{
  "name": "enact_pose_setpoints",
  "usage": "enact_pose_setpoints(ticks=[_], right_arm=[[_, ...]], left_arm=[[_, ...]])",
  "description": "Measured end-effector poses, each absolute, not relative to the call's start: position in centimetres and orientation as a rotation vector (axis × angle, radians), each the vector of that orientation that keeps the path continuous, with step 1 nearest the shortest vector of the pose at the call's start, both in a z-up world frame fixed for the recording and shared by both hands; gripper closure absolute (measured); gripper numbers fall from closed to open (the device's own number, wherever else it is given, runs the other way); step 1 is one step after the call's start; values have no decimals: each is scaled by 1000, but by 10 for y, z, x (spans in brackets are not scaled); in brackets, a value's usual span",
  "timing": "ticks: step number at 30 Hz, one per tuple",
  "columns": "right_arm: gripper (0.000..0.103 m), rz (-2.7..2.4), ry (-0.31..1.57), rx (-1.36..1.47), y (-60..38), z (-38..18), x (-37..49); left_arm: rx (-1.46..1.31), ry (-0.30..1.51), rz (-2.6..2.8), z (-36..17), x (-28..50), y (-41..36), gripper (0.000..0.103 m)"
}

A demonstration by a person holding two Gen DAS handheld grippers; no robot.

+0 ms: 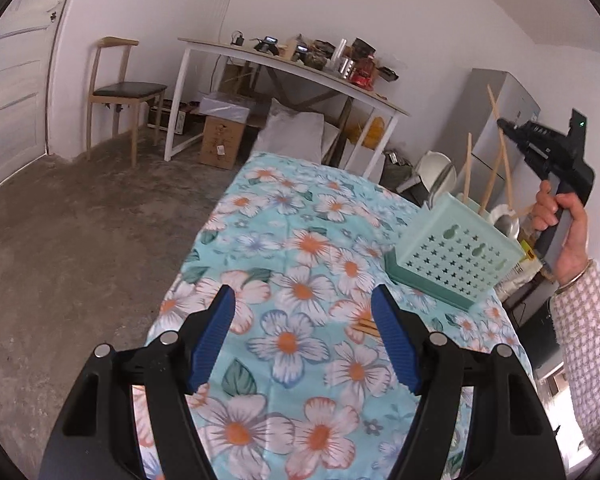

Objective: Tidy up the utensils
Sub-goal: 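Carry the chopstick in the right tool over the green caddy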

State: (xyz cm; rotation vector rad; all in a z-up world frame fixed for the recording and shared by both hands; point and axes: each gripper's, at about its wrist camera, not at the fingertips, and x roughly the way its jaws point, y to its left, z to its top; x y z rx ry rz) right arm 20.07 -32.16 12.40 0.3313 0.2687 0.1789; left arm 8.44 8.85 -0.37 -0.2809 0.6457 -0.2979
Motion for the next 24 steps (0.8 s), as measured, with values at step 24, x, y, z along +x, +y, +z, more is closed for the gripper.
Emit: enact_pose_setpoints(ticks=[24], right_arm=[[97, 92, 276, 129, -305, 113, 194]], left_arm=[[-283, 646, -300, -6, 84, 89, 35]])
